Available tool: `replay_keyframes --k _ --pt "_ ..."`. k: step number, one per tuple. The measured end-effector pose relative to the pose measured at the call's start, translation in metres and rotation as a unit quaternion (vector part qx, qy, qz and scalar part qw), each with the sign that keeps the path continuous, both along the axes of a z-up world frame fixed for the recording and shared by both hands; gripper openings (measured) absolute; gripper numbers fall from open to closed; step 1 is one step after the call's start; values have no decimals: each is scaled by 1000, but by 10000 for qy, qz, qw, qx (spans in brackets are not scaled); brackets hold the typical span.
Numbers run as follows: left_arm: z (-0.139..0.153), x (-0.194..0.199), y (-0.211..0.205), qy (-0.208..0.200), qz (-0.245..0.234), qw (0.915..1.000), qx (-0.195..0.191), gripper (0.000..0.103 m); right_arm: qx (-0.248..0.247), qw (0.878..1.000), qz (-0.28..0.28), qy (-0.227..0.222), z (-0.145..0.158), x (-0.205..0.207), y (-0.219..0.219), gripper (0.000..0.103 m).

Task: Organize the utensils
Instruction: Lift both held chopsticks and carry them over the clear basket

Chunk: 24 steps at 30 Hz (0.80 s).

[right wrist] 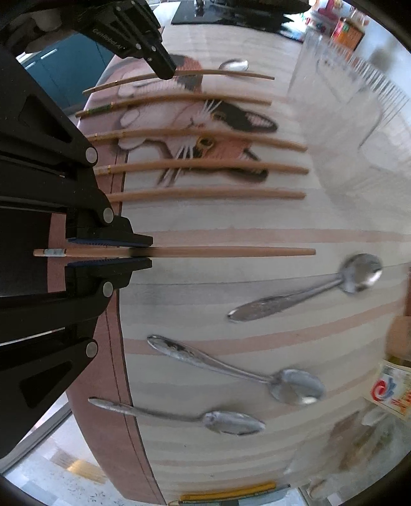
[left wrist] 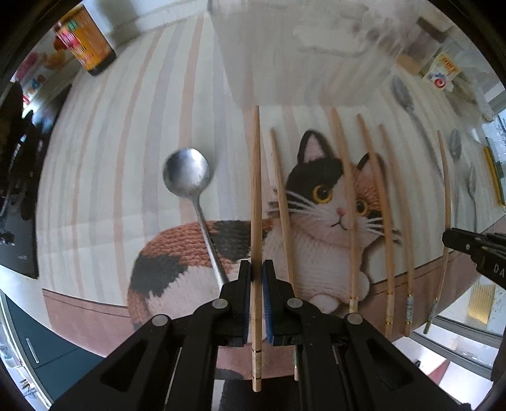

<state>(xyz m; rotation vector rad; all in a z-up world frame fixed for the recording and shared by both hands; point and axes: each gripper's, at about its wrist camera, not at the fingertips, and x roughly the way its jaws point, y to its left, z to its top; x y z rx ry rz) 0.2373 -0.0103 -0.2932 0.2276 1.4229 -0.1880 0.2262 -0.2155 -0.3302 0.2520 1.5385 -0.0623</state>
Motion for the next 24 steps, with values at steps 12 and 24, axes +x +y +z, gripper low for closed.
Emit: replay_keyframes --k 12,24 --pt "83 4 8 -1125 210 9933 -168 5 28 9955 257 -914 68 9 1 7" --pt "195 30 15 -1935 393 9756 -957 5 750 9798 395 -1810 168 58 19 7"
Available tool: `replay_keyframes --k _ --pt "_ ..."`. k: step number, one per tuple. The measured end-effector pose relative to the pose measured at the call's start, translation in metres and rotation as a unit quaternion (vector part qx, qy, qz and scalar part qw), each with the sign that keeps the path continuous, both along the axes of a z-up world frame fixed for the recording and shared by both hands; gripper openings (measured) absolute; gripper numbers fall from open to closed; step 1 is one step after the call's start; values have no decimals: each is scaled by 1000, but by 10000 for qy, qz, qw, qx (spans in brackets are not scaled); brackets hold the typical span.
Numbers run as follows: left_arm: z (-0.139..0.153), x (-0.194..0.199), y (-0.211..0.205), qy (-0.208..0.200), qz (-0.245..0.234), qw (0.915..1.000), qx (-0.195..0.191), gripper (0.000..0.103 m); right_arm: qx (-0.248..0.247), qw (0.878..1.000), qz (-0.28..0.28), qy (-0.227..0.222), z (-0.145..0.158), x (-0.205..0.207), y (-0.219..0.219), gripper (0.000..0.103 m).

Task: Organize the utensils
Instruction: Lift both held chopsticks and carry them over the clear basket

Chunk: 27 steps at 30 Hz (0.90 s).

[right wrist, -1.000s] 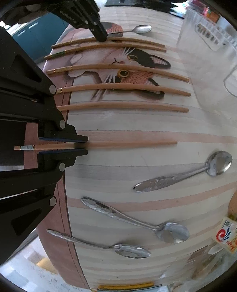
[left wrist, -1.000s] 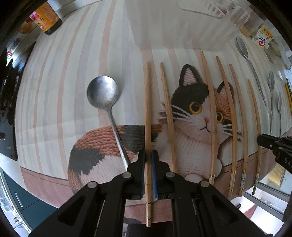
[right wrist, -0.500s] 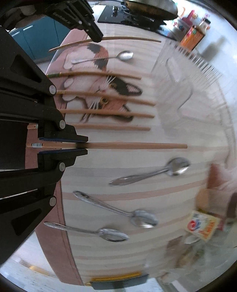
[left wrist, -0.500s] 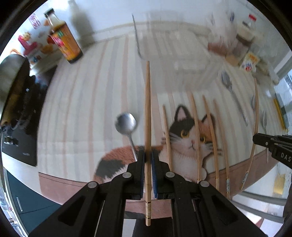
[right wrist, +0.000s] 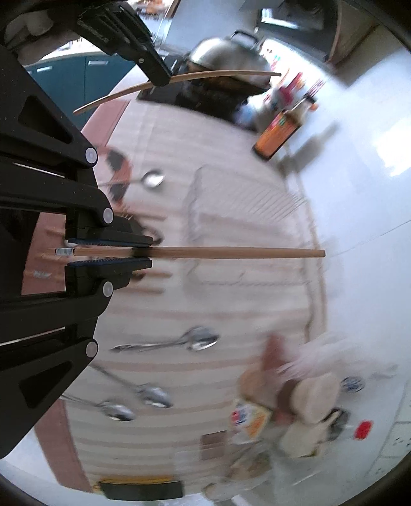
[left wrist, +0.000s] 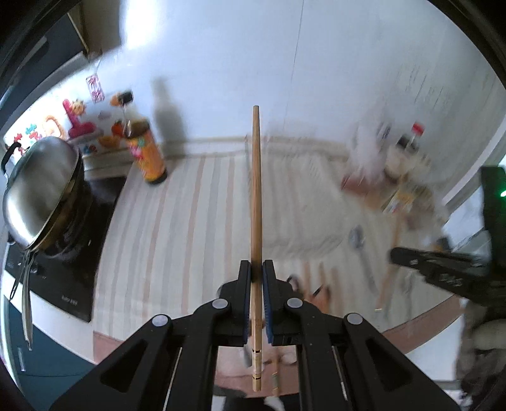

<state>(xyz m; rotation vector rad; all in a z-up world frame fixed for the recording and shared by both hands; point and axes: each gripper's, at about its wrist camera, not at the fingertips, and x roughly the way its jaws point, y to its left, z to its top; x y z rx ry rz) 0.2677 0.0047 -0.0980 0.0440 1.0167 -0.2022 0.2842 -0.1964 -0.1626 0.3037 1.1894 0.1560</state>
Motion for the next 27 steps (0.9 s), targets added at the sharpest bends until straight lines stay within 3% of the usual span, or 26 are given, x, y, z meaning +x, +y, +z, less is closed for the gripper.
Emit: replay_keyframes --k 5,9,19,27 --pt "35 43 -7 -72 29 9990 -446 5 302 9993 -40 -199 31 48 -6 7" --pt "40 92 -15 77 131 9976 -682 5 506 9984 -157 -181 37 91 -15 7" --pt "-22 185 -37 820 627 9920 -733 5 490 9974 -517 93 13 186 -36 7" --pt "-65 220 -48 1482 569 9857 -571 6 434 9959 -198 765 -48 223 -18 7"
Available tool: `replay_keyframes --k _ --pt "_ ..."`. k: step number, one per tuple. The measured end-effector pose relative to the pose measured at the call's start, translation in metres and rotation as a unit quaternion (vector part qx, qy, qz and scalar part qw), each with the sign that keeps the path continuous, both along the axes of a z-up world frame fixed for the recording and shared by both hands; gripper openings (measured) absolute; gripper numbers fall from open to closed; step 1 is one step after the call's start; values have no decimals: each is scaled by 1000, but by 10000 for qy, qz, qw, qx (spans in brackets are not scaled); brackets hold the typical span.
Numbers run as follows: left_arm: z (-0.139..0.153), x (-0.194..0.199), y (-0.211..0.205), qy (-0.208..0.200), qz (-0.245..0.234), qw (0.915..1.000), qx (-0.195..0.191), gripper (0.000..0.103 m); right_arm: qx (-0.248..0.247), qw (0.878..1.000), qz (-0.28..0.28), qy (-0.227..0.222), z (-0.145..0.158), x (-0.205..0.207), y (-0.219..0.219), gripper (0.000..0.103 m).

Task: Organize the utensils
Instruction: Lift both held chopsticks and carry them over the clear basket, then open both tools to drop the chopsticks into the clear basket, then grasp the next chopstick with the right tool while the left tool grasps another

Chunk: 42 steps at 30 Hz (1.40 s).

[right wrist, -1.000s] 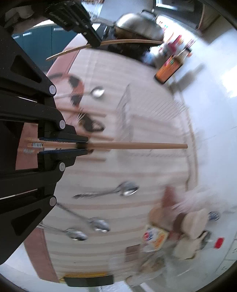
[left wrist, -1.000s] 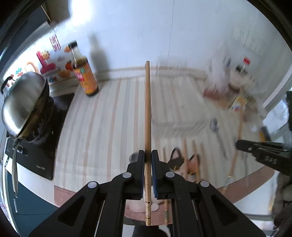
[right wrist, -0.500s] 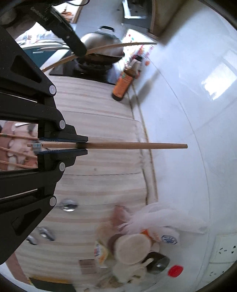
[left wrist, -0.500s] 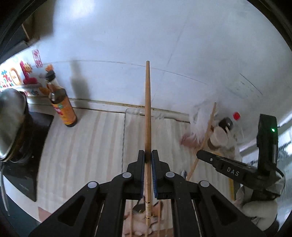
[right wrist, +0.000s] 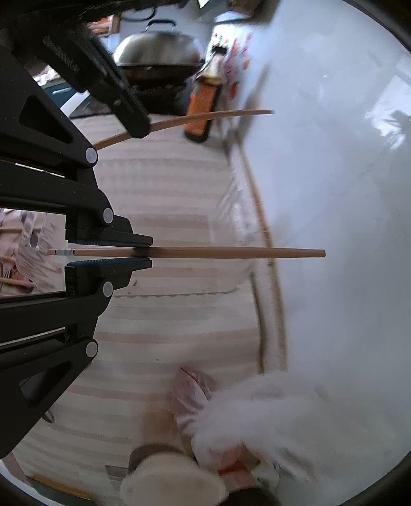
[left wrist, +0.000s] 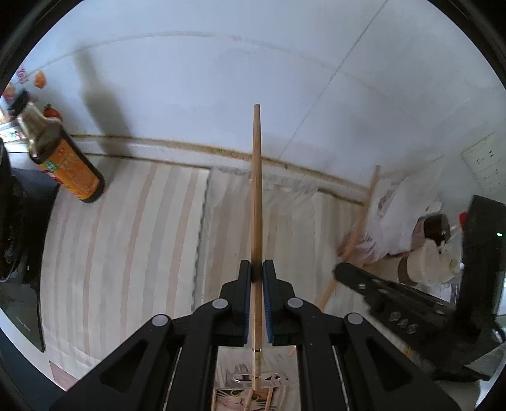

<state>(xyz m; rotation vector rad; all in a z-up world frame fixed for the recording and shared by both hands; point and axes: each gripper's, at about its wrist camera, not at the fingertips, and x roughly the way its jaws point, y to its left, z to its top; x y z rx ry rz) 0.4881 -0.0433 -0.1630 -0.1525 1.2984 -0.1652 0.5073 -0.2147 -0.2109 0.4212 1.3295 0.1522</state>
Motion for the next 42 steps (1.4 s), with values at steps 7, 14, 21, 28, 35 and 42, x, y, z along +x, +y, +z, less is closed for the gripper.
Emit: replay_keyframes --k 7,14,21,28,35,42 --pt "-1 -3 4 135 -54 9990 411 18 -4 9979 390 510 -31 3 16 37" --pt "32 -30 28 -956 153 9897 1054 94 -426 9988 223 -52 8 -22 4 45" --pt "46 -52 43 -1458 229 9798 1348 103 -676 9959 -311 -518 35 -61 -13 47" --pt "45 -94 53 -1548 379 9720 1726 103 -845 9912 -582 -834 32 -119 -20 47" --pt "17 -146 58 -1212 207 9748 1861 103 -876 9936 -441 -565 5 -180 -8 47" --pt "-55 -195 48 -329 -269 9791 1988 103 -546 9978 -198 322 -70 -230 6 47"
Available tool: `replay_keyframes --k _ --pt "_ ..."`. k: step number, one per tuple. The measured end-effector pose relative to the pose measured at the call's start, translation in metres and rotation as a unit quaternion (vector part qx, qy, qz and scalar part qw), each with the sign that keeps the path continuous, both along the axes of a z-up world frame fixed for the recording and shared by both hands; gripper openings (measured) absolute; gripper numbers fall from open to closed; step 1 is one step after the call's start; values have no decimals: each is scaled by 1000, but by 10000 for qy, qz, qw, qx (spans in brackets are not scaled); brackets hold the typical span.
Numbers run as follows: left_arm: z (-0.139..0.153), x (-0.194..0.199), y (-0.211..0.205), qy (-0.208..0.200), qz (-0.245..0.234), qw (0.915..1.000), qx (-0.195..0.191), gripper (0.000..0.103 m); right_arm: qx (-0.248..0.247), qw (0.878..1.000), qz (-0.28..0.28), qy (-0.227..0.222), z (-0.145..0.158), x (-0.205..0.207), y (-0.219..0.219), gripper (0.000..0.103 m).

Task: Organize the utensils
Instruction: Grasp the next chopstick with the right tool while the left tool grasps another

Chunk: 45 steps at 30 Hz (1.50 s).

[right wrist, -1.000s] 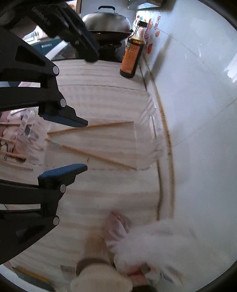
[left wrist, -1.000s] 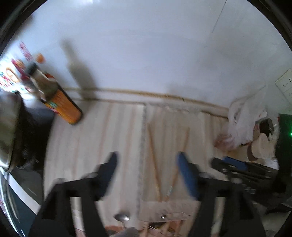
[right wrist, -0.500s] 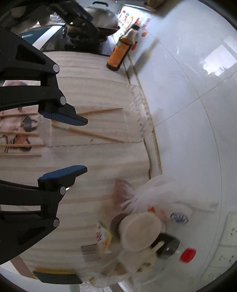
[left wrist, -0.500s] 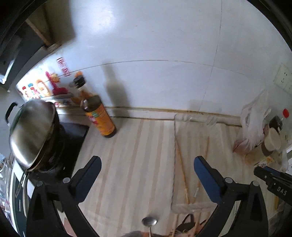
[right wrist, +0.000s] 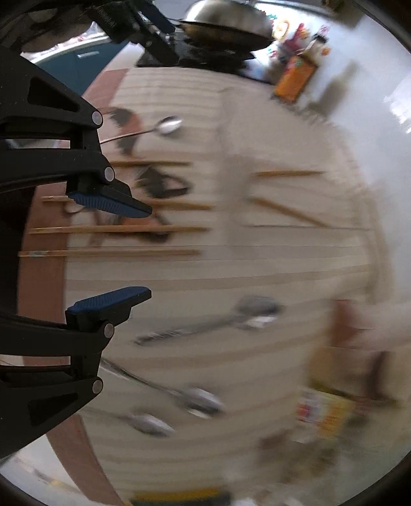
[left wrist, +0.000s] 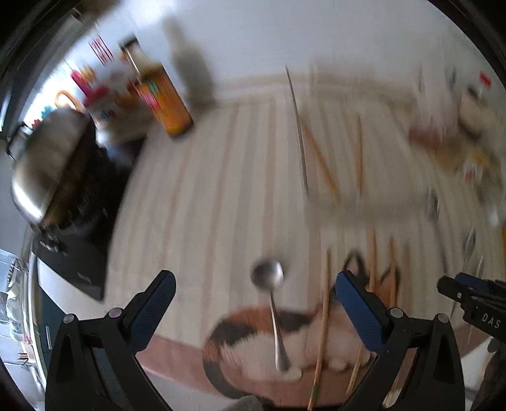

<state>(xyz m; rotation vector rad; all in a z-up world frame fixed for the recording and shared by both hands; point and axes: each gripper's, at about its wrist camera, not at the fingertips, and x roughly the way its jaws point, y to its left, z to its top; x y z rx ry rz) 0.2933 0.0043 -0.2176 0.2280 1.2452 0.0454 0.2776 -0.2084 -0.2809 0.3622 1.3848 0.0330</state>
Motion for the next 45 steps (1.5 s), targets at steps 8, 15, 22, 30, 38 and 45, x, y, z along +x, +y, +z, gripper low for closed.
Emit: replay_keyframes --k 8,15,22,30,38,45 --pt "-59 -21 -5 534 -77 9980 322 103 -148 9979 464 430 -53 -16 36 25" --pt "-77 -26 -6 773 -108 9965 284 103 -287 9962 643 507 -65 -18 55 12" --pt "-90 -27 -16 1019 -227 9945 39 103 -638 9940 755 468 -65 -22 54 6" --pt "-108 -27 -39 1384 -436 9886 -414 93 -463 9960 430 634 -70 -34 13 6" --pt "-116 -33 -51 1474 -504 9864 -530 77 -403 9968 293 629 -77 -37 7 6" --pt "-119 -29 -44 1426 -441 9871 -578 44 -371 9968 275 659 -72 -36 10 6"
